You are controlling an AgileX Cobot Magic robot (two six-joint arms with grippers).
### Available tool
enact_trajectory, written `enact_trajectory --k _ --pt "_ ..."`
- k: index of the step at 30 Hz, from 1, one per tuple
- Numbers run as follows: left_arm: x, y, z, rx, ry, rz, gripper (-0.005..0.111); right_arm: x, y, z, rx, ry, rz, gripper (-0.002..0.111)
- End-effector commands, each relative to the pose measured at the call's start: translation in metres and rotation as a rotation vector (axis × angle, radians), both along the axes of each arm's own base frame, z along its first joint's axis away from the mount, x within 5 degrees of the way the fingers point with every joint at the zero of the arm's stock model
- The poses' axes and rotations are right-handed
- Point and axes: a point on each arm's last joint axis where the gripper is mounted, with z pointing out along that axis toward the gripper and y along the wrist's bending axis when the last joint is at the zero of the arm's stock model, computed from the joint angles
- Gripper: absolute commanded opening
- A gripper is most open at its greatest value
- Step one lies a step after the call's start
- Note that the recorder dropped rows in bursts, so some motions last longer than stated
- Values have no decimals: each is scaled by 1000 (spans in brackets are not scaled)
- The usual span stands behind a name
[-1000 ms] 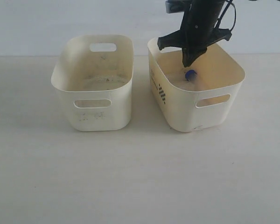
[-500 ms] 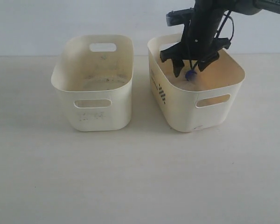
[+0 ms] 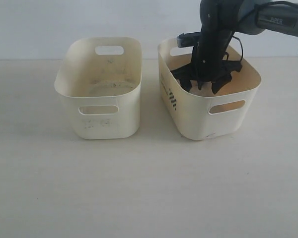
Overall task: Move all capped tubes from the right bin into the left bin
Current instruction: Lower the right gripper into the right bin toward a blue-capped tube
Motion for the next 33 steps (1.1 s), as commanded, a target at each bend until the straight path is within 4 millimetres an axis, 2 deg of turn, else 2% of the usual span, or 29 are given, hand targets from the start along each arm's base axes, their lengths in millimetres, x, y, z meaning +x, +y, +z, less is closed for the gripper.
enact_trajectory --k 1,13,29,31,33 --pt "0 0 2 -16 -8 1 4 0 -1 -1 10 7 -62 73" --pt "0 0 2 -16 -8 1 4 1 3 -21 64 47 -165 73" --pt "0 0 2 -16 -8 1 4 4 0 -22 44 15 -238 72" --pt "0 0 2 -16 -8 1 4 4 0 -22 43 15 -242 67" --pt "0 0 2 -16 -8 1 4 4 0 -22 44 15 -244 56"
